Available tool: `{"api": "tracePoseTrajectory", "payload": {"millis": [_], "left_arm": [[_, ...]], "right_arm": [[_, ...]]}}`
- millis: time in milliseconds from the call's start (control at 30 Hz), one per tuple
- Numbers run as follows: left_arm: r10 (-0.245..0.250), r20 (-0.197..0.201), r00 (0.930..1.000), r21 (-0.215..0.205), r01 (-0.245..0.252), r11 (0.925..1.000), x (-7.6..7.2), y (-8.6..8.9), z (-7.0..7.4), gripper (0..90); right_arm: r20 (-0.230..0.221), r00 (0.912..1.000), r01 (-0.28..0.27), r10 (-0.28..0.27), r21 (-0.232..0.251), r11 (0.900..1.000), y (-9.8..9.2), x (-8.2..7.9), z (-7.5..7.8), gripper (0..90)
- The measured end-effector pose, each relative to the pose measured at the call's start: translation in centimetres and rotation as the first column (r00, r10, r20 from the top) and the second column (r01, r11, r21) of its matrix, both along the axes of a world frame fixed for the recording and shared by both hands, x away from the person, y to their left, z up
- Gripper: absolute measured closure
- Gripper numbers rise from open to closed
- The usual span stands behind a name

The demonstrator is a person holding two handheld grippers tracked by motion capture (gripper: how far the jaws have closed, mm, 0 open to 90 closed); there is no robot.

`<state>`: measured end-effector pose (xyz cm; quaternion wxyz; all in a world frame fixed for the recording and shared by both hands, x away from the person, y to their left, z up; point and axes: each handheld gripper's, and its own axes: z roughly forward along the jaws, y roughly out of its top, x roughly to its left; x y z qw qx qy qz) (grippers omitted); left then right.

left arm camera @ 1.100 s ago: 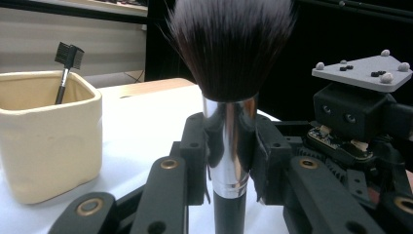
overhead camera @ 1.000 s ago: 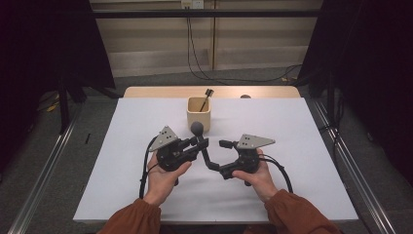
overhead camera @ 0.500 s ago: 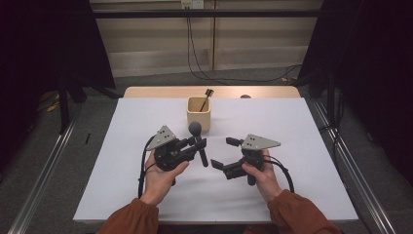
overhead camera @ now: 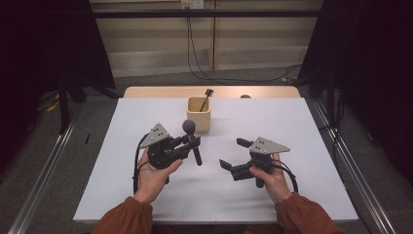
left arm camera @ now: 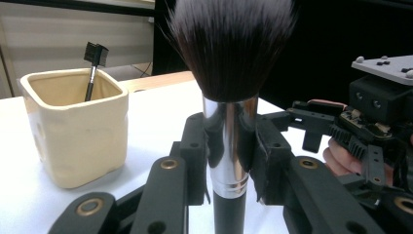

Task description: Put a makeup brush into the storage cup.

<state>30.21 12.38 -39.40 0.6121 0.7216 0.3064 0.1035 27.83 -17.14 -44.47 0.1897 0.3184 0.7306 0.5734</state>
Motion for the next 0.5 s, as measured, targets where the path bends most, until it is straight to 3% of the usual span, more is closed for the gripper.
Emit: {"api": "tracePoseTrajectory", "payload": {"millis": [300, 500], "left_arm": [[0.009, -0.004, 1.0000, 0.007, -0.009, 0.9999, 0.4, 0.2, 0.2, 70.7], [0.031, 0.002, 0.9995, 0.002, -0.031, 0.9995, 0.7, 1.2, 0.6, 70.6]], "right_arm": [[0.009, 0.9967, 0.081, -0.081, 0.009, 0.997, -1.7, -0.8, -0.2, 1.2], [0.009, 0.9955, 0.094, -0.094, 0.004, 0.996, -3.1, -1.7, -0.1, 1.2]]}}
